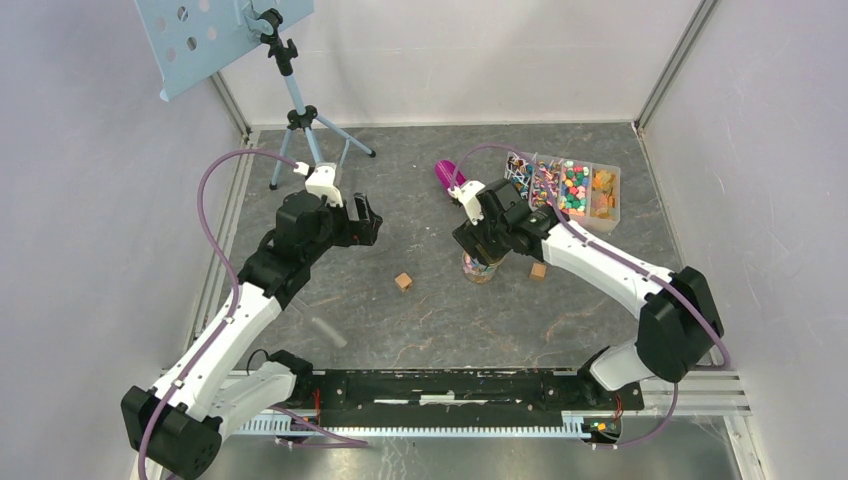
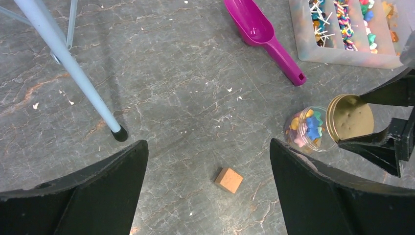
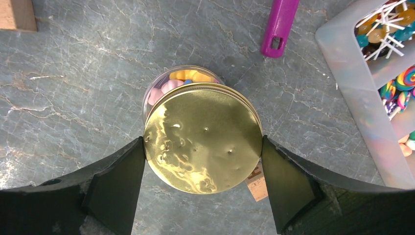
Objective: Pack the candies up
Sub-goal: Close the bottle lid on the packing bottle.
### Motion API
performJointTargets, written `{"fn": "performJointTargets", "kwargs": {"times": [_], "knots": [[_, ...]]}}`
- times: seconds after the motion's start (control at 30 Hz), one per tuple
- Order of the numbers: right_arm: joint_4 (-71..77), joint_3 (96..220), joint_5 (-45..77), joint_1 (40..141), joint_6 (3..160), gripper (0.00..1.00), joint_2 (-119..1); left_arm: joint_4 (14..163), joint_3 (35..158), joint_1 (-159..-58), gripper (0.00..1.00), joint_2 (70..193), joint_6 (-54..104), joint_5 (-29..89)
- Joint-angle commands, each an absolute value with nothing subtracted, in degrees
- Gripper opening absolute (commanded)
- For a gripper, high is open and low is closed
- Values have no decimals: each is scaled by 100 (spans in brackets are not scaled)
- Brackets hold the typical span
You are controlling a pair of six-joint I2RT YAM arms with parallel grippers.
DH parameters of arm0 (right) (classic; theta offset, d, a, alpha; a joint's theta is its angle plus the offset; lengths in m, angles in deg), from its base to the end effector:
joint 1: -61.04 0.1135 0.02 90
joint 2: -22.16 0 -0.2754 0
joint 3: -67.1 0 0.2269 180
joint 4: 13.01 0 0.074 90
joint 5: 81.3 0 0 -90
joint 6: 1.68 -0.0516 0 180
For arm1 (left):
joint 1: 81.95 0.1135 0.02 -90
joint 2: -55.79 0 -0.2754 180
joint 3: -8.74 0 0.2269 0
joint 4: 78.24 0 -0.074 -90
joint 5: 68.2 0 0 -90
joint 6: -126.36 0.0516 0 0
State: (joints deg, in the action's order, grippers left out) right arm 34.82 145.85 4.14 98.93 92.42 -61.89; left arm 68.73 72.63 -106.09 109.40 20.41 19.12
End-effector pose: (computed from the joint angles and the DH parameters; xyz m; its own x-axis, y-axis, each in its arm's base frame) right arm 0.2335 0.1765 0.2661 -0.5887 -0.5484 -0.5939 -0.6182 0.7788 -0.1063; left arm 0.1795 -0.0778 0.3271 -0.4408 -0.1033 -0.8917 0.2580 0.9369 -0.2360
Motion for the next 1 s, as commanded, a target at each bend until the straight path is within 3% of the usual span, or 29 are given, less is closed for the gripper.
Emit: {"fn": "performJointTargets", "kwargs": {"times": [0.0,0.97], "knots": [[3768,14963,498,9953,9222,83,-6382,7173,7228,-10626,99,10819,2366,1952],[3905,15294,407,10035,9263,88,-7261,7216,7197,-10629,98,10811,2423,1936]]}}
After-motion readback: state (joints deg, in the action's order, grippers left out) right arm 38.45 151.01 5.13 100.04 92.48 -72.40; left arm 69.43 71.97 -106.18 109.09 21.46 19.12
